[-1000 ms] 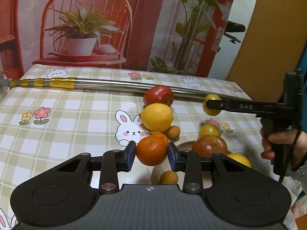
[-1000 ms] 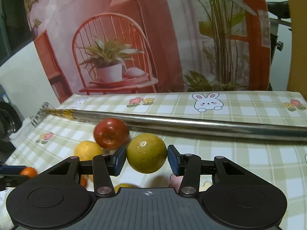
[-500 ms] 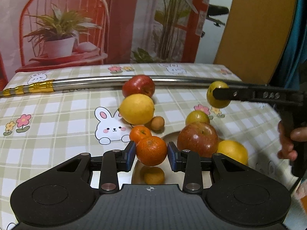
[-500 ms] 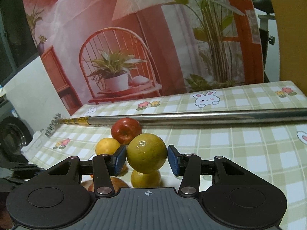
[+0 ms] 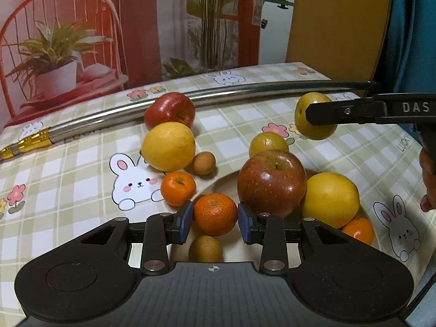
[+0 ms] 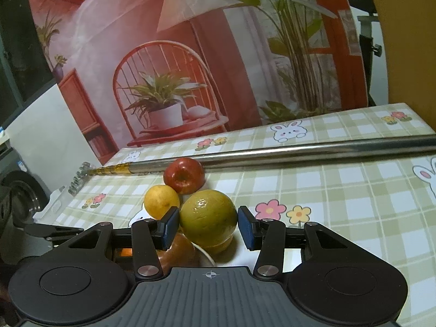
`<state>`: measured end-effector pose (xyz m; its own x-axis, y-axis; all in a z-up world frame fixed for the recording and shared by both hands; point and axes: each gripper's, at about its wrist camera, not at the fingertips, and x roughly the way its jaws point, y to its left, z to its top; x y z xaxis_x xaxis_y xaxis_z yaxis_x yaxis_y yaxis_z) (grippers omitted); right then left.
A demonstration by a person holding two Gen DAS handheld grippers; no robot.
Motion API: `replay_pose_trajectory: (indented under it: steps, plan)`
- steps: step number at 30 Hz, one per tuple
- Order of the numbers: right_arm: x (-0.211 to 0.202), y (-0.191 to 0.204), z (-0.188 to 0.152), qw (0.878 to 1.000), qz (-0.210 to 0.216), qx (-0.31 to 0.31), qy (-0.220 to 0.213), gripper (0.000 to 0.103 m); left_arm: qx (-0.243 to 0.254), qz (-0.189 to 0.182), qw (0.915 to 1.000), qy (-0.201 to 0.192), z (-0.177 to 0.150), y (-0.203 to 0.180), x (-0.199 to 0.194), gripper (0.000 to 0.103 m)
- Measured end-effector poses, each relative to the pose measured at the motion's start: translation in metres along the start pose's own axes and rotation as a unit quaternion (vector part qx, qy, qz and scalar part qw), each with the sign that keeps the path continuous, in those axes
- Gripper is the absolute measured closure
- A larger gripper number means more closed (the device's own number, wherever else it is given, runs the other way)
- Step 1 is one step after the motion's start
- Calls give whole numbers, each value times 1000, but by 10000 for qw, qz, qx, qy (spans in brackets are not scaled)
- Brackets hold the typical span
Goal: Organize fruits
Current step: 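Carry the tangerine and yellow-green citrus over the white plate and open both tools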
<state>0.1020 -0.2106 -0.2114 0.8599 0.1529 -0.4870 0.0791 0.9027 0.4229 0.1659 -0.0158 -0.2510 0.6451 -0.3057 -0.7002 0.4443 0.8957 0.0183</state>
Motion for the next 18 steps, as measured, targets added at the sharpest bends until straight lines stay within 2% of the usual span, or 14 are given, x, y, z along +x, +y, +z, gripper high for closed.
replay_pose_trajectory:
  steps: [8, 18]
  plan:
    - [-7, 4, -11, 9999, 7, 138, -20, 60, -49, 10, 10000, 61, -2, -2, 5, 64]
    - [-26, 15, -21, 9993, -43, 263, -251, 60, -652, -34, 9978, -115, -5, 7, -24, 61]
